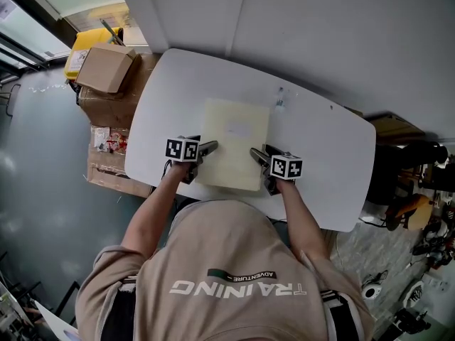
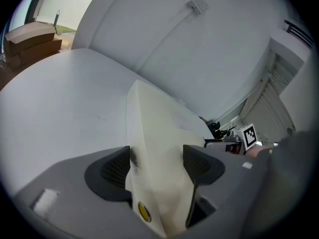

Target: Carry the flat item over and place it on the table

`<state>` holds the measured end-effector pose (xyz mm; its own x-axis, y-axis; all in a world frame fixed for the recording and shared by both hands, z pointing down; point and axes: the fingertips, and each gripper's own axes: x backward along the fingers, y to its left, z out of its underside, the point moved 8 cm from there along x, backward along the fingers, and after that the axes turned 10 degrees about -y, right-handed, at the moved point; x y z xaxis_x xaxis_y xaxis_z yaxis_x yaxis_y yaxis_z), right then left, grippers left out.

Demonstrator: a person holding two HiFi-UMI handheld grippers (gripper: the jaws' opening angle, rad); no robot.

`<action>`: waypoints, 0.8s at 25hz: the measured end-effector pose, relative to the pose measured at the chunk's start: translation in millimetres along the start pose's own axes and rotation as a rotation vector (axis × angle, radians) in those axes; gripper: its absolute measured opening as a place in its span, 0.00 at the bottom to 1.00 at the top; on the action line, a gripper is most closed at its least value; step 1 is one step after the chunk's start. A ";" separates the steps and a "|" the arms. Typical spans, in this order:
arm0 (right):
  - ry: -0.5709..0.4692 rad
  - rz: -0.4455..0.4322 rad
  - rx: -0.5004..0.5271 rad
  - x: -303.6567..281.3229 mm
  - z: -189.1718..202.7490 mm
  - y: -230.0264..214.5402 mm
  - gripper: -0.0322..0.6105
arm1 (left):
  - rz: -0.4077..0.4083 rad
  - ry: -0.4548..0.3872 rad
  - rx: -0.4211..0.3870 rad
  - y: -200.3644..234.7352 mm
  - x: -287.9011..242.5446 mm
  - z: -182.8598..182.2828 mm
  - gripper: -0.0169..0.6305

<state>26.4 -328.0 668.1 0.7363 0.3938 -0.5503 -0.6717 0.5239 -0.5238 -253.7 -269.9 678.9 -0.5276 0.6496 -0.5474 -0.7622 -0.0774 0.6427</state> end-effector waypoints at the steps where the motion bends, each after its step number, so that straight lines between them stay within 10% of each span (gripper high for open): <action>1: 0.001 -0.001 0.005 -0.4 -0.1 0.6 0.52 | 0.000 -0.001 -0.001 0.2 0.1 -0.2 0.54; 20: -0.188 -0.079 0.263 48.7 -55.4 45.8 0.52 | 0.252 -0.274 -0.186 -47.5 53.0 -27.0 0.52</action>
<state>26.9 -326.6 581.3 0.8041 0.4636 -0.3722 -0.5856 0.7256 -0.3613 -255.6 -252.2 604.9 -0.6056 0.7685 -0.2063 -0.6904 -0.3786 0.6164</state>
